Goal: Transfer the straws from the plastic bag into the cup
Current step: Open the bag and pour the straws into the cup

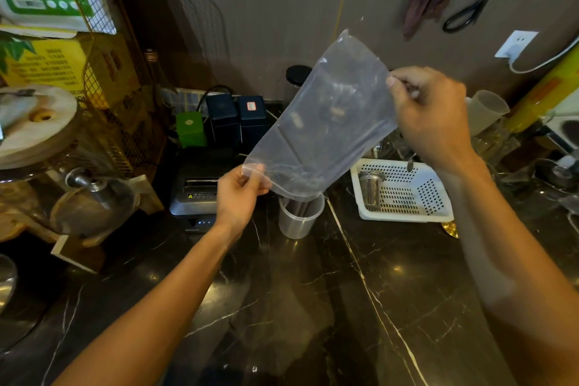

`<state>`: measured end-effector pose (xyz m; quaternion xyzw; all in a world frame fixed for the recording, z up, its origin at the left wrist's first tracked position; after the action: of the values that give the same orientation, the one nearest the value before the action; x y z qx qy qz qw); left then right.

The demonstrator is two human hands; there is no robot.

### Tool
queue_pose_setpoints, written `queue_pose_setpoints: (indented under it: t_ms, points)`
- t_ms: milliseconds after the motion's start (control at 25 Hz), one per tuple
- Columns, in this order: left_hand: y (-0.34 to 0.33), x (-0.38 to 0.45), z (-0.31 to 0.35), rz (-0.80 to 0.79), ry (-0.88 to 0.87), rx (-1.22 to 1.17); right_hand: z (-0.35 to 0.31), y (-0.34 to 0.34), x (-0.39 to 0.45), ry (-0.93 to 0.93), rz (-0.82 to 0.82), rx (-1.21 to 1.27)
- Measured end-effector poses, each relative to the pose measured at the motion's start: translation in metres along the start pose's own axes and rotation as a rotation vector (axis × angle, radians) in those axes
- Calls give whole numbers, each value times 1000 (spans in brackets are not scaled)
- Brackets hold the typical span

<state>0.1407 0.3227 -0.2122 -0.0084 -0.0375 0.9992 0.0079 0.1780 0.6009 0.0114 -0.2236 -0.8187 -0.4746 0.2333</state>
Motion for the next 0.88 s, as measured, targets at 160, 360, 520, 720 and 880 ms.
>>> queue_pose_setpoints:
  t_ms: [160,360,520,720,880]
  points:
    - [-6,6,20,-28,-50,36,0,12,9,-32,60,48]
    - [-3,5,22,6,-115,41,7,5,-1,-60,-18,56]
    - [-6,4,-7,-108,2,163,5,-3,-3,-28,-27,20]
    - [-6,-1,-20,-68,12,147,0,-14,-4,12,-38,37]
    - [0,1,-14,-2,-38,69,4,-14,-2,-11,-52,56]
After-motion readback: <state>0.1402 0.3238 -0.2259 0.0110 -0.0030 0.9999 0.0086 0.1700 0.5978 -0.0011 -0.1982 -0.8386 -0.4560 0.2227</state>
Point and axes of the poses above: each hand's wrist, its own x-axis towards the middle knuckle, its own y-axis out of the back of the hand, z = x × y, the point moved 7 cm from there along x, towards the middle knuckle, and after that the axes turned 2 degrees about -y, right-handed, at the moved point
